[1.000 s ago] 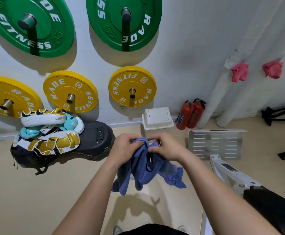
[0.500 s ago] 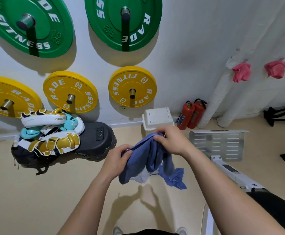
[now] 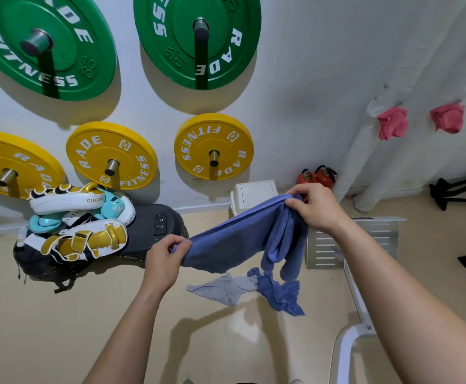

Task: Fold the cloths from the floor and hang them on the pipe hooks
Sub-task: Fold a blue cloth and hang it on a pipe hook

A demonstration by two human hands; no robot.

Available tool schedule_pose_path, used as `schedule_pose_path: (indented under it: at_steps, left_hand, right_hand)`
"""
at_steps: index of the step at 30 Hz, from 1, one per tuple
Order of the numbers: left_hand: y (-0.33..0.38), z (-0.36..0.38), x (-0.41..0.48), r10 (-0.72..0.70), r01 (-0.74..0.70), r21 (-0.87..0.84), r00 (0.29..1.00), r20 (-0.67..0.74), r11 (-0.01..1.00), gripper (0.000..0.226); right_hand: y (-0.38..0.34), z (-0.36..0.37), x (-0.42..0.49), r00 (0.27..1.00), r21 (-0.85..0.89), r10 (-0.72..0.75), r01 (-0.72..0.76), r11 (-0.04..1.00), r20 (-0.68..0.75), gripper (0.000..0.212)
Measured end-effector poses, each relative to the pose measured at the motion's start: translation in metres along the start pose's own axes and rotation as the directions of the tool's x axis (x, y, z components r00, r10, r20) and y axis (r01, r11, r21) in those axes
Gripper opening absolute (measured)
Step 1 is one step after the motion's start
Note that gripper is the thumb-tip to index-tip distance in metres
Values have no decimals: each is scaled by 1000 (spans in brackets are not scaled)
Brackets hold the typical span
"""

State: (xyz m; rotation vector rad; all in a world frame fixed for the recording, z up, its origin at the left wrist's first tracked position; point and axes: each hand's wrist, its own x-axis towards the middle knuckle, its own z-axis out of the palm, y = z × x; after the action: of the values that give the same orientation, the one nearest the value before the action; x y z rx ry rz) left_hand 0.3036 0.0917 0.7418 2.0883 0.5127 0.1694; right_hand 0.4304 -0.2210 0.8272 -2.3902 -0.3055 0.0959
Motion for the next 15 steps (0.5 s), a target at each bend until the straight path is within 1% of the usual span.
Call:
schedule_pose_path:
  at_steps: [1,3,4,5,8,10,12,15]
  left_hand:
    - [4,0,2,-16,16,-15,1000,-23,1000,12]
    - [13,4,5,-38,36,-40,998,-58,999,14]
    - [19,9,6,-43,40,-50,997,-61,998,14]
    - [24,14,6,-46,43,-61,998,-49,997,14]
    - [37,39,1,-50,55,-85,996,69,995,13]
    - [41,57,-5,-33,46,-66,984,174,997,12]
    - [45,69,-12,-16,24,-25,965,264,999,17]
    - [49,80,-22,3,18,-56,935,354,998,23]
  right_hand:
    - [4,1,-1,999,22,39,-39,999,-32,5]
    - [15,7,-3,982,73,156,-149,986,-102,18]
    - [21,13,-5,970,110,213,-201,973,-115,21]
    - [26,20,-8,959,154,261,-244,958,-107,20]
    - [32,46,-21,941,342,339,-311,887,-21,8]
    - [28,64,-34,934,436,355,-337,835,41,6]
    - [23,84,-45,930,473,356,-354,807,89,8]
    - [13,108,-60,932,525,339,-352,774,127,13]
